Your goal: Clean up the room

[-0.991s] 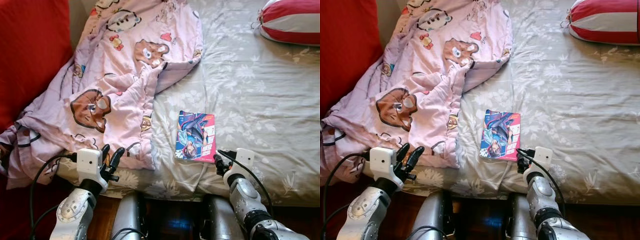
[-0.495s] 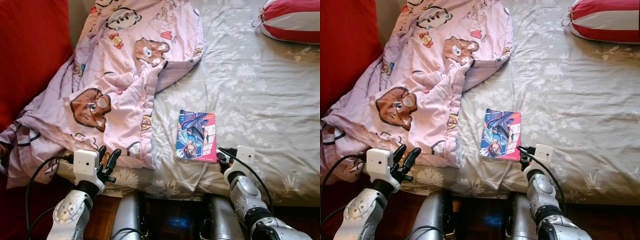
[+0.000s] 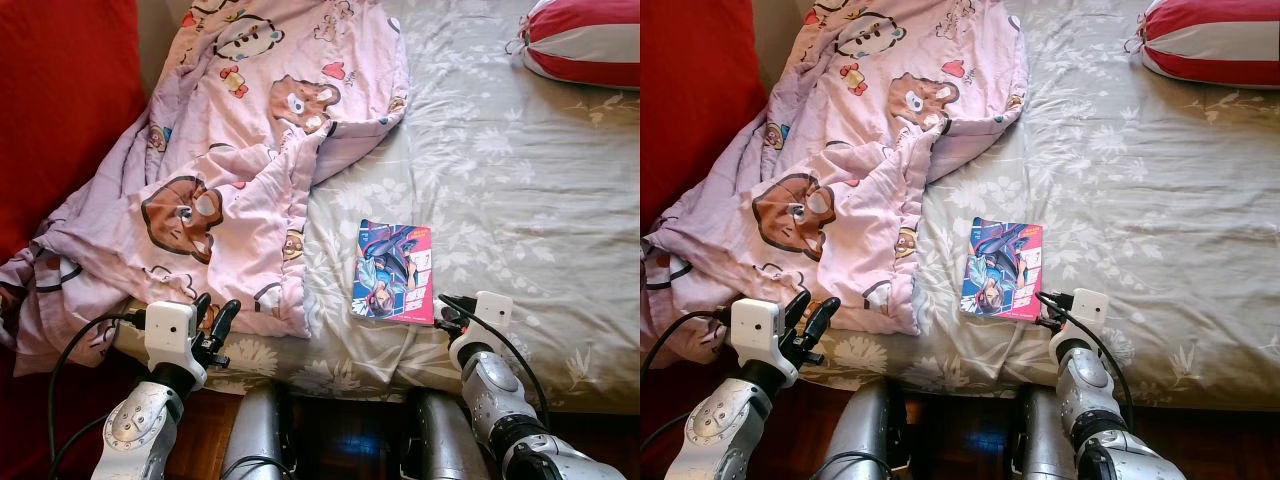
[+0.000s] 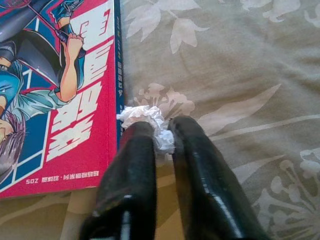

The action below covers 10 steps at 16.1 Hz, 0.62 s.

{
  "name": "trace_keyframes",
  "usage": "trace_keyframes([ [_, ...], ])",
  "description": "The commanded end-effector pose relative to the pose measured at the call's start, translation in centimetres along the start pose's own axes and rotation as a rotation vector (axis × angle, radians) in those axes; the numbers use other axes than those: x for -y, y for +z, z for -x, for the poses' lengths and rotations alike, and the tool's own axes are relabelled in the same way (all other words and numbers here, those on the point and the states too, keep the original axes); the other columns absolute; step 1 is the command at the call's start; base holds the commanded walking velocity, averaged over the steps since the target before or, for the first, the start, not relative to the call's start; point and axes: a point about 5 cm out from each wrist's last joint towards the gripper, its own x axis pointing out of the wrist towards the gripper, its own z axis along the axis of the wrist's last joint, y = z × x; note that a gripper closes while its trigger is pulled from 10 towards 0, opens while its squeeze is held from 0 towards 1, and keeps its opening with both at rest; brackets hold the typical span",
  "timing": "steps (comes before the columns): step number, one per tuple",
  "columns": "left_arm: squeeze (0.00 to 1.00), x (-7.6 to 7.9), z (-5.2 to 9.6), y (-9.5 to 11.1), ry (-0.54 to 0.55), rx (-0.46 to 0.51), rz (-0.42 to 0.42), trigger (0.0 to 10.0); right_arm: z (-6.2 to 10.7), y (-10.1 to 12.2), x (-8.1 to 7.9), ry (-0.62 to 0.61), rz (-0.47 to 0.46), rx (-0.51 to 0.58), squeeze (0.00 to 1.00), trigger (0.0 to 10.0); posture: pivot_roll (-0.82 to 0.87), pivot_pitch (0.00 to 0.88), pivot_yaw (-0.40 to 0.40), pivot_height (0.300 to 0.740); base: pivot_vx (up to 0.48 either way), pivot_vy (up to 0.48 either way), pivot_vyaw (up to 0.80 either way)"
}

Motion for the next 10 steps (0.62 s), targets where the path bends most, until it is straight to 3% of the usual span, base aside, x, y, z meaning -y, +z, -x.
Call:
trace_keyframes([
  [1,0.00,-0.50,0.44,-0.54,0.012,-0.036,-0.021,10.0,0.51,-1.67,0.28,-0.012,-0.003,-0.060,0.00,0.0,0.17,0.281,0.082,0.611,0.000,0.000,0.00],
  [10,0.00,-0.79,-0.43,-1.09,0.024,-0.039,-0.023,10.0,0.37,-1.20,-0.26,-0.003,-0.008,-0.022,0.00,0.0,0.16,0.230,0.067,0.611,0.000,0.000,0.00],
])
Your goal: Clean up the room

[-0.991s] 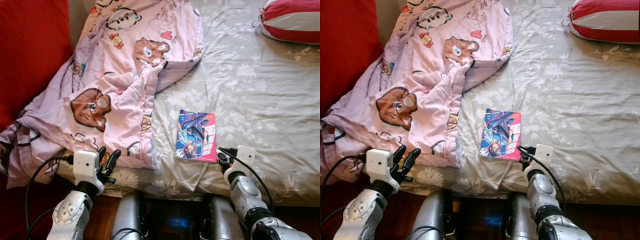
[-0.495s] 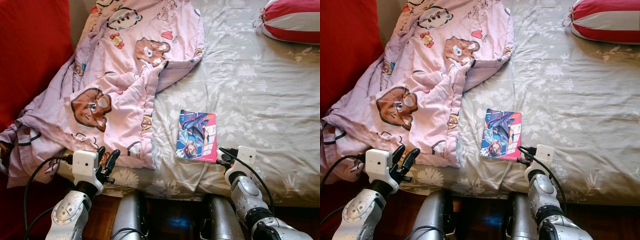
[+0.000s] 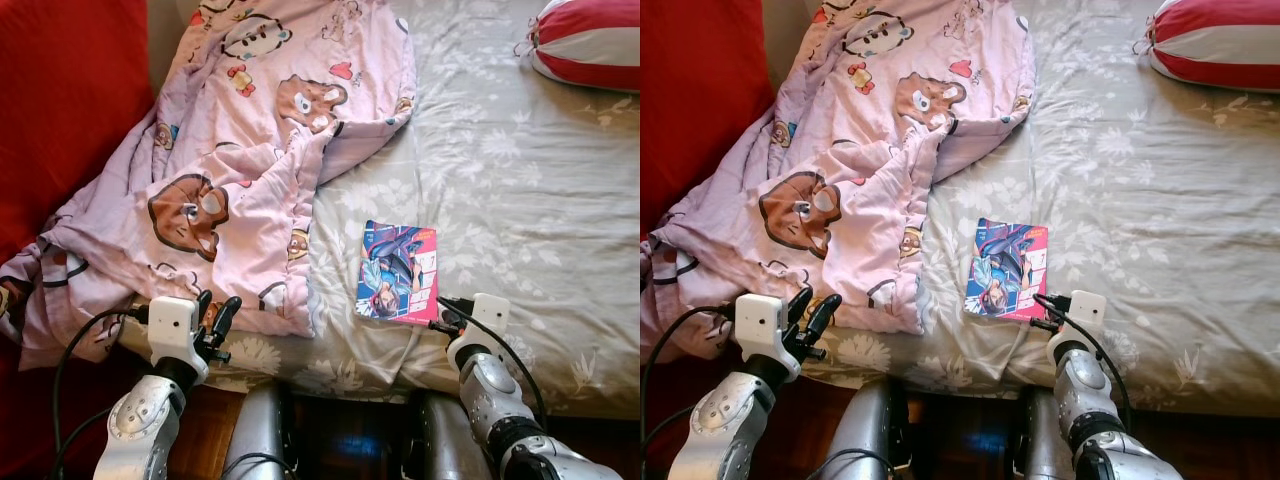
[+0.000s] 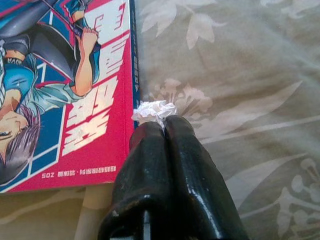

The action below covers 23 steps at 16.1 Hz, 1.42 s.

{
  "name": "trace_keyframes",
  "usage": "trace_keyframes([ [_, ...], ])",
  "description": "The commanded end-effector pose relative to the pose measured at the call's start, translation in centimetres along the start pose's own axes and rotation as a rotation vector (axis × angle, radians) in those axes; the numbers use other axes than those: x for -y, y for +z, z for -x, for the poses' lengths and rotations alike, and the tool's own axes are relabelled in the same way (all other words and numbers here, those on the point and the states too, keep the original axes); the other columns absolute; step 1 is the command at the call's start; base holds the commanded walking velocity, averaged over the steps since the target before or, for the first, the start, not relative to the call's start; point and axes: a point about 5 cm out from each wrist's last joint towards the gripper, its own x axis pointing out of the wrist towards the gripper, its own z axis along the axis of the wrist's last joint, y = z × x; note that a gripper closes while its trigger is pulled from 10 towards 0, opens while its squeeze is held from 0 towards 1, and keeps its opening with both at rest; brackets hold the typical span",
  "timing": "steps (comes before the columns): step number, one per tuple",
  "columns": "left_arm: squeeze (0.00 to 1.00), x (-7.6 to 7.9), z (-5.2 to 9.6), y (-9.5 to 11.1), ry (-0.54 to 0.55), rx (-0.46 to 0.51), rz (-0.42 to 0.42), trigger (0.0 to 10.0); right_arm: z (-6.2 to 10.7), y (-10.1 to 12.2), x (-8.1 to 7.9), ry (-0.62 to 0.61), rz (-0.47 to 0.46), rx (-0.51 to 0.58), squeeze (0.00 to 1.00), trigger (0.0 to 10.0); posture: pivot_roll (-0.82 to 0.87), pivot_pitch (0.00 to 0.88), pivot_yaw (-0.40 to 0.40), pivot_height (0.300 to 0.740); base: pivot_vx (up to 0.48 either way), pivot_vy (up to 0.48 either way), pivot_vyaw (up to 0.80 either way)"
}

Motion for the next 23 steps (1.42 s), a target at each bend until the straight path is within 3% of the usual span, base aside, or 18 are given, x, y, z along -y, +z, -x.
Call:
trace_keyframes([
  [1,0.00,-0.5,0.3,-0.7,0.021,-0.029,-0.026,10.0,0.2,-0.7,-0.1,-0.006,-0.006,-0.007,0.00,0.0,0.15,0.214,0.061,0.611,0.000,0.000,0.00],
  [8,0.00,-0.6,-1.7,-2.3,0.070,-0.017,-0.001,10.0,0.8,2.4,1.0,-0.030,-0.010,0.268,0.00,0.0,0.08,0.076,0.021,0.611,0.000,0.000,0.00],
  [10,0.00,-0.7,-1.9,-2.6,0.080,-0.023,0.004,10.0,1.1,2.6,1.1,-0.031,-0.003,0.303,0.00,0.0,0.07,0.063,0.014,0.611,0.000,0.000,0.00],
  [11,0.00,-0.8,-2.1,-3.0,0.098,-0.026,0.012,10.0,1.5,2.4,0.9,-0.005,0.026,0.329,0.00,10.0,0.07,0.054,0.010,0.611,0.000,0.000,0.00],
  [13,0.00,-1.1,-2.3,-4.0,0.132,-0.046,0.037,10.0,2.3,1.5,0.4,0.054,0.112,0.330,0.00,10.0,0.04,0.037,0.006,0.611,0.000,0.000,0.00],
  [15,0.00,-1.1,-2.4,-4.5,0.137,-0.056,0.043,10.0,2.7,1.0,0.9,0.046,0.140,0.322,0.00,10.0,0.04,0.032,0.006,0.611,0.000,0.000,0.00],
  [18,0.00,-1.0,-2.6,-5.4,0.134,-0.085,0.049,10.0,3.0,0.3,2.2,-0.005,0.122,0.283,0.00,10.0,0.03,0.021,0.008,0.641,0.000,0.000,0.00],
  [21,0.00,-1.4,-2.2,-6.8,0.136,-0.152,0.042,10.0,3.2,-1.9,2.9,-0.032,0.140,0.171,0.00,10.0,0.04,0.010,0.008,0.671,0.000,0.000,0.00],
  [23,0.00,-1.5,-2.0,-7.5,0.133,-0.183,0.027,10.0,3.5,-3.3,3.7,-0.083,0.091,0.103,0.00,10.0,0.04,0.004,0.011,0.691,0.000,0.000,0.00],
])
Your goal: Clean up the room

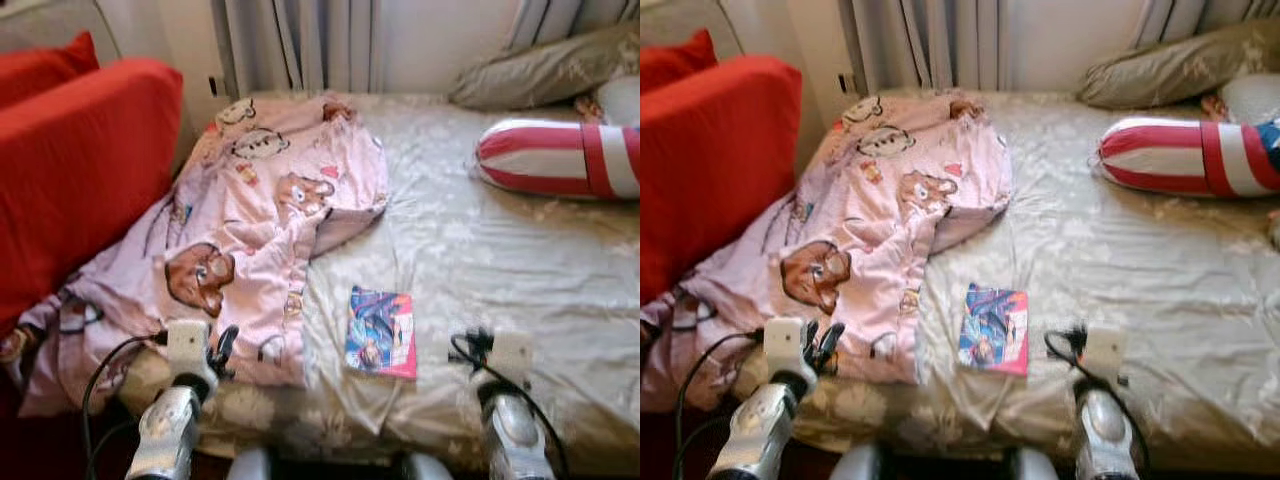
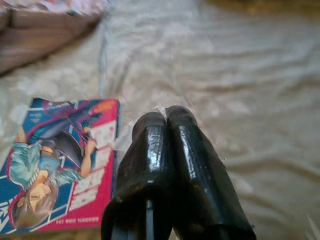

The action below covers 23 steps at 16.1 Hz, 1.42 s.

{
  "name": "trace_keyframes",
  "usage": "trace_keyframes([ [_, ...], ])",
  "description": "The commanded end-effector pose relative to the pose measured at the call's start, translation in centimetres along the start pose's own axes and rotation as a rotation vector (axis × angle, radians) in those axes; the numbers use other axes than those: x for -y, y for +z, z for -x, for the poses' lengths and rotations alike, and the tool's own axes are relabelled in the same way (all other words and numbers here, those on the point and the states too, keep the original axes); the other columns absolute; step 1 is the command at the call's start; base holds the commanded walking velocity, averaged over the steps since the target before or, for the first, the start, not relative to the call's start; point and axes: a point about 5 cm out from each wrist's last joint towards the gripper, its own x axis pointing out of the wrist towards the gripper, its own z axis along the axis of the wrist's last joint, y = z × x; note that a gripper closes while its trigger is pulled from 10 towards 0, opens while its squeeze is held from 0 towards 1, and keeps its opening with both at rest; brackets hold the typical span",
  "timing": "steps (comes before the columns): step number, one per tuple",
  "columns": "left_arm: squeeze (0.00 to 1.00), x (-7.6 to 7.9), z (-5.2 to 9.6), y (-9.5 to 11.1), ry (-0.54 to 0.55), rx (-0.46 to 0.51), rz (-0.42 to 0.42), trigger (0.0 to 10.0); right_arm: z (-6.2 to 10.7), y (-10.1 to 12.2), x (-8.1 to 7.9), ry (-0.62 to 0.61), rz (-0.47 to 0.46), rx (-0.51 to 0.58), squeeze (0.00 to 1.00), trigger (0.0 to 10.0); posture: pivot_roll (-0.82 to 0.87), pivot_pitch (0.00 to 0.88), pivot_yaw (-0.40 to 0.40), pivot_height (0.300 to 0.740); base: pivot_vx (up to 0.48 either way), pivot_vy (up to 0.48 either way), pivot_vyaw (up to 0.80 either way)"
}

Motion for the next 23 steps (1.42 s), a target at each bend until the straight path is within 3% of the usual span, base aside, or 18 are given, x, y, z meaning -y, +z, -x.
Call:
trace_keyframes([
  [1,0.00,-0.2,-0.3,0.5,-0.005,0.014,-0.028,10.0,0.1,-0.3,0.2,-0.017,-0.018,-0.020,0.00,10.0,0.04,0.004,0.012,0.701,0.000,0.000,0.00],
  [4,0.00,-0.1,-0.2,-1.3,-0.019,-0.082,-0.035,10.0,0.6,-1.7,0.5,-0.009,0.022,-0.086,0.00,10.0,0.04,0.000,0.008,0.740,0.000,0.000,0.00],
  [8,0.00,0.4,0.4,-3.1,-0.043,-0.177,-0.044,10.0,1.5,-3.3,1.6,-0.044,0.040,-0.170,0.00,10.0,0.04,0.000,-0.002,0.740,0.000,0.000,0.00],
  [10,0.00,0.2,1.4,-5.1,-0.031,-0.291,-0.057,10.0,2.6,-5.1,1.9,-0.050,0.028,-0.266,0.00,10.0,0.04,0.000,-0.002,0.740,0.000,0.000,0.00],
  [11,0.00,0.0,2.6,-6.8,-0.023,-0.402,-0.061,10.0,3.9,-7.0,1.9,-0.032,0.050,-0.372,0.00,10.0,0.02,0.000,-0.001,0.740,0.000,0.000,0.00],
  [14,0.00,-0.5,3.9,-8.3,-0.001,-0.488,-0.060,10.0,5.3,-8.7,2.5,-0.035,0.074,-0.473,0.00,10.0,0.03,0.000,-0.003,0.740,0.000,0.000,0.00],
  [17,0.00,-0.7,4.6,-9.0,0.033,-0.522,-0.042,10.0,5.8,-9.3,2.7,-0.043,0.075,-0.504,0.00,10.0,0.04,0.000,0.003,0.740,0.000,0.000,0.00],
  [19,0.00,0.1,4.7,-9.4,0.009,-0.542,-0.047,10.0,6.0,-9.6,2.5,-0.066,0.057,-0.514,0.00,10.0,0.02,0.000,0.010,0.740,0.000,0.000,0.00],
  [23,0.00,0.2,5.2,-9.9,0.027,-0.568,-0.037,10.0,6.4,-10.0,1.8,-0.033,0.121,-0.533,0.00,10.0,0.03,0.000,0.011,0.740,0.000,0.000,0.53],
])
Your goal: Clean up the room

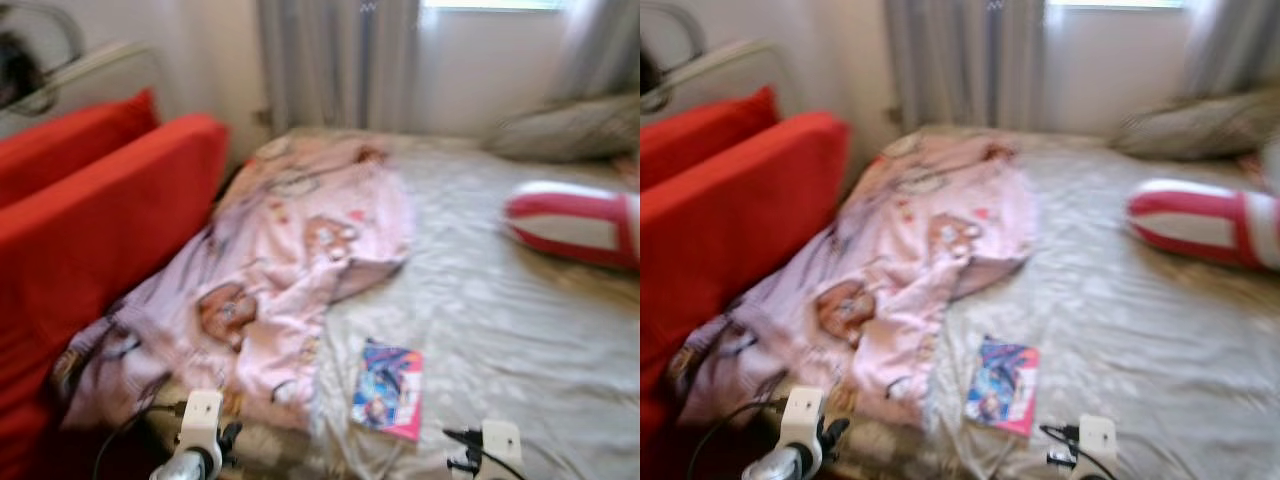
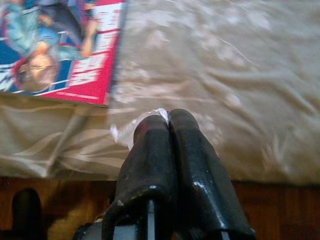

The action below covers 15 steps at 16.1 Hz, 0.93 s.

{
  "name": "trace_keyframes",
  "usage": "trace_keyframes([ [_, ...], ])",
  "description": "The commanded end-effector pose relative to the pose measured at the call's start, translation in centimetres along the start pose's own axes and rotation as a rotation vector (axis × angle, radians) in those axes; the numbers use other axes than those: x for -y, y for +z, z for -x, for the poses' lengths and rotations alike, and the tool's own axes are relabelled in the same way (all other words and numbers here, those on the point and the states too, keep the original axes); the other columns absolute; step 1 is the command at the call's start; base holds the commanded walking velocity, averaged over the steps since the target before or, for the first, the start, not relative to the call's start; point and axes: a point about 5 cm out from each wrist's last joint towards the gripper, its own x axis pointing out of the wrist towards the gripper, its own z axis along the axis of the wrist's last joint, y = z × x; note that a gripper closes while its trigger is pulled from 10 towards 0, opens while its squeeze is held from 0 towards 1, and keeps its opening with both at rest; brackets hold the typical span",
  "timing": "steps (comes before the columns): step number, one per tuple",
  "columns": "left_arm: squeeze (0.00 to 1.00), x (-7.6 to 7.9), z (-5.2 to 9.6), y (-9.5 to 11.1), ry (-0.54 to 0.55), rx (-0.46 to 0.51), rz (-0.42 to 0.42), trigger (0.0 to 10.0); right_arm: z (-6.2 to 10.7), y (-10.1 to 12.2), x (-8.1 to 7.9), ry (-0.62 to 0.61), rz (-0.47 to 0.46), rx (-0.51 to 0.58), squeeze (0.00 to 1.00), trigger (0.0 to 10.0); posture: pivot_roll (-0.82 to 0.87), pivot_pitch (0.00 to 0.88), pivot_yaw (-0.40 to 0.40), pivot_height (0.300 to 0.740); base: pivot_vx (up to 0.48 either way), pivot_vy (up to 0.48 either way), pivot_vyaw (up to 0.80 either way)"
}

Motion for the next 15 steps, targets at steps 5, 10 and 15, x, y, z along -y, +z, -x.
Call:
trace_keyframes([
  [5,0.00,-0.2,0.6,-1.9,0.030,-0.074,0.014,10.0,0.1,-0.5,-0.8,0.032,-0.002,-0.025,0.00,10.0,0.03,0.000,0.010,0.740,0.000,0.000,0.80],
  [10,0.00,0.0,0.8,-2.6,0.033,-0.091,0.026,10.0,0.3,-1.1,-0.6,0.034,0.009,-0.041,0.00,10.0,0.03,0.000,-0.001,0.740,0.000,0.000,0.80],
  [15,0.00,-0.3,1.0,-2.9,0.054,-0.099,0.057,10.0,0.2,-0.9,-0.9,0.050,0.018,-0.040,0.00,10.0,0.03,0.000,-0.012,0.740,0.000,0.000,0.80],
])
